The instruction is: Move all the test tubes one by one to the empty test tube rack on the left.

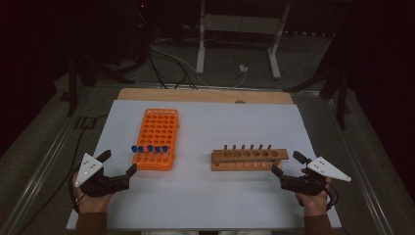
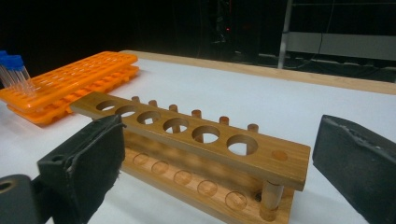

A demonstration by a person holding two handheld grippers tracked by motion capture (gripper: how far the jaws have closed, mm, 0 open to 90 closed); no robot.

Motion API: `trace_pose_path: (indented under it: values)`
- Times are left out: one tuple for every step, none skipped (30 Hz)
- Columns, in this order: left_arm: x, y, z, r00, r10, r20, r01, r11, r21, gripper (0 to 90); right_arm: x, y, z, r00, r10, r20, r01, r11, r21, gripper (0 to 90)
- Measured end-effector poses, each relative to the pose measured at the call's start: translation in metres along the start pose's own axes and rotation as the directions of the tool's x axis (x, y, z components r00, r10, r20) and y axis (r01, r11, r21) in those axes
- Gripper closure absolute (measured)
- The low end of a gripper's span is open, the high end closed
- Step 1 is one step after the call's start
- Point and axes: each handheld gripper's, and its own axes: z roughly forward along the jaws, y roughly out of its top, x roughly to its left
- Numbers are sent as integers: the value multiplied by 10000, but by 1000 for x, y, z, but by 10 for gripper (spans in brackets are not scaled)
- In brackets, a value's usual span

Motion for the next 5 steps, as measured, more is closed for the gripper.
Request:
trace_pose_path:
  values:
    - [0, 0, 0, 10000, 0, 10, 0, 10000, -5, 5, 0, 0, 0, 10000, 9, 21, -9, 10000, -4, 24]
    - [-1, 0, 1, 10000, -24, 36, 24, 10000, -18, 5, 0, 0, 0, 10000, 20, 28, -20, 10000, -10, 24]
    - [-1, 0, 1, 10000, -27, 41, 27, 10000, -31, 5, 0, 0, -1, 10000, 17, 43, -17, 10000, -22, 24]
    - [-1, 0, 1, 10000, -21, 32, 21, 10000, -33, 6, 0, -1, -1, 10000, 9, 38, -9, 10000, -29, 24]
    - [-1, 0, 1, 10000, -33, 43, 33, 10000, -45, 5, 0, -1, -1, 10000, 23, 47, -23, 10000, -34, 24]
